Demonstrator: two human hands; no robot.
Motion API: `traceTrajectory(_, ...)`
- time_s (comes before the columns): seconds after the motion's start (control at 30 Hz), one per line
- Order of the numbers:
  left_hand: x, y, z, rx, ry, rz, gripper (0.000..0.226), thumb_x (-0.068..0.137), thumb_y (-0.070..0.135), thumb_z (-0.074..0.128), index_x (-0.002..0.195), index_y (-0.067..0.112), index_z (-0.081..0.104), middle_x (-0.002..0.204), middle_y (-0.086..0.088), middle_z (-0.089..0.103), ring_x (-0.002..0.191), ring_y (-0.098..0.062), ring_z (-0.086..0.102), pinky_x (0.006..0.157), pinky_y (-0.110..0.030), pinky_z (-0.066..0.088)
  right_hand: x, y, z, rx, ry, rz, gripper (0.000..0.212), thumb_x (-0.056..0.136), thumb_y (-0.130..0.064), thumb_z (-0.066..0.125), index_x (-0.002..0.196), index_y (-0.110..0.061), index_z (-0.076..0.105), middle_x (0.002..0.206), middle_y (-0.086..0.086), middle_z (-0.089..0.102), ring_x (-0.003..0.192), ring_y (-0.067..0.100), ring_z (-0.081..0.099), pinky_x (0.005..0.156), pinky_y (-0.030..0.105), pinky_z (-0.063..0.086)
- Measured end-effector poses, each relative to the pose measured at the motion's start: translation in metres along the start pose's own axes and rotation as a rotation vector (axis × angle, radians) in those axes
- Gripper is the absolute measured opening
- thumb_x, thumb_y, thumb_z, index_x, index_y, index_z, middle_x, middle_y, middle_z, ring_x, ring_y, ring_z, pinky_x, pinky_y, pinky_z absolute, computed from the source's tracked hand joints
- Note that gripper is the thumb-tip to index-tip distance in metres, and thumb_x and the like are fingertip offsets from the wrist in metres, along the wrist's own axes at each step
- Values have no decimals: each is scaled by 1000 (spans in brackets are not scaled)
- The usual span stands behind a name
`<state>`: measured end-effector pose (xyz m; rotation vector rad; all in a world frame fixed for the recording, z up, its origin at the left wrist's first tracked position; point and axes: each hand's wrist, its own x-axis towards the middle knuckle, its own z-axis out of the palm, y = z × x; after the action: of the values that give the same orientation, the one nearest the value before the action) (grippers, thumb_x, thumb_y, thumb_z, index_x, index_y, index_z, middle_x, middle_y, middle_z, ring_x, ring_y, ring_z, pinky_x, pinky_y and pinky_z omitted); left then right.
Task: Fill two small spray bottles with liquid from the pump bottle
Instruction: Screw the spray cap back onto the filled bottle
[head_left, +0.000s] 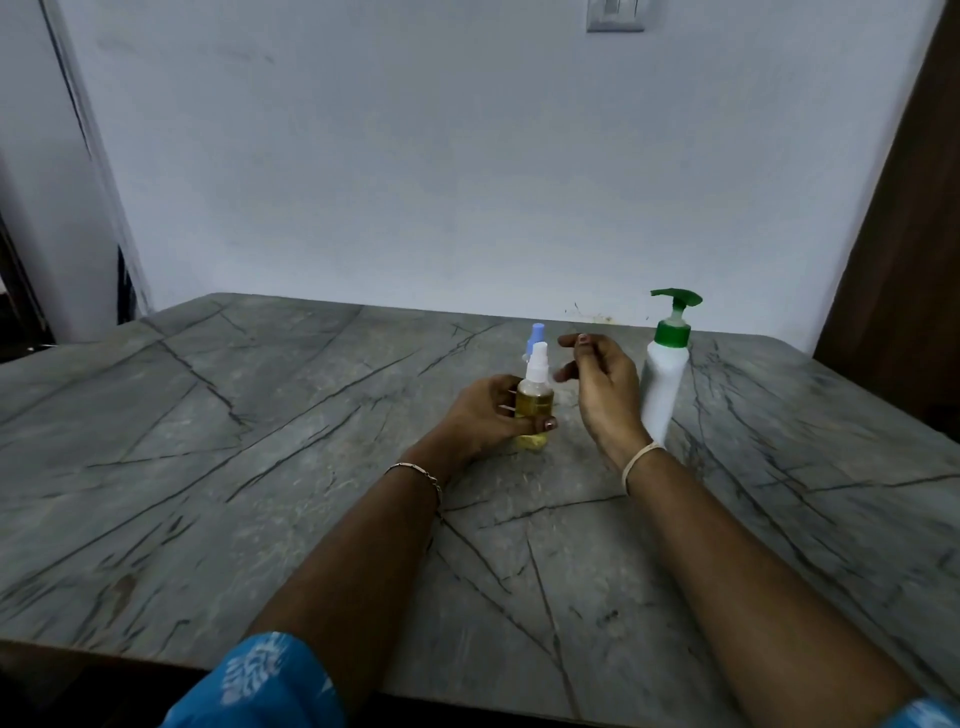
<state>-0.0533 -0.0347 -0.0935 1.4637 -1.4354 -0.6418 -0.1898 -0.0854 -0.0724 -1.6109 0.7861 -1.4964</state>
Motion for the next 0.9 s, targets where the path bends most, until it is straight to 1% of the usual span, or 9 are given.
traceTrajectory(0.1,0,-1,-1,0,2,2,61,67,27,83,120,16,57,114,-4,67,100,-13,64,88,-26,51,1,-2,-2,26,-76,12,15,98,-14,50,102,-17,64,94,-7,67,94,12,63,91,32,49)
traceTrajectory(0.2,0,-1,0,0,5,12,55,67,26,84,115,17,59,109,-5,69,99,-16,65,92,-33,51,-2,-2,1,57,-205,57,20,99,-13,48,112,-11,64,109,3,69,106,16,63,95,31,49)
traceTrajectory(0.27,-1,-1,1,-20,4,31,46,67,23,84,106,21,61,103,-4,70,97,-18,66,93,-38,52,-5,-2,3,84,-230,76,22,99,-12,49,115,-9,63,109,7,70,105,19,65,93,30,51)
traceTrajectory(0.37,-1,-1,0,-27,5,28,40,65,23,85,96,30,60,95,3,70,93,-15,67,92,-39,53,-4,-1,2,-46,-206,7,23,96,-16,55,116,-11,65,110,5,68,100,12,62,84,18,48)
traceTrajectory(0.47,0,-2,0,-28,3,22,42,65,24,85,98,28,60,97,0,71,93,-15,67,93,-40,52,-2,1,1,-103,-215,-42,26,92,-17,62,116,-9,66,106,4,69,90,4,61,71,5,44)
traceTrajectory(0.63,0,-1,1,-23,2,16,46,67,24,84,106,21,62,102,-2,71,95,-14,67,93,-37,52,0,1,1,-141,-167,-49,28,83,-26,73,105,-10,69,84,-3,66,79,4,59,64,3,40)
traceTrajectory(0.7,-1,-1,1,-38,-1,16,44,67,21,84,105,20,62,101,-3,71,94,-15,67,92,-36,53,-2,0,1,-156,-186,-58,31,84,-31,72,106,-10,66,87,-1,64,84,9,58,70,8,44)
traceTrajectory(0.8,-2,-2,0,-49,-5,34,41,69,18,83,104,19,62,100,-4,71,94,-18,68,90,-33,53,-5,0,1,-163,-324,-27,38,93,-33,60,124,-11,58,113,4,63,106,15,58,89,24,47)
traceTrajectory(0.9,-1,-2,0,-51,0,39,43,68,21,84,106,17,63,101,-4,72,94,-16,68,89,-32,53,-5,-3,-6,-89,-439,-15,34,97,-24,53,129,-11,56,119,3,65,109,10,59,85,10,45)
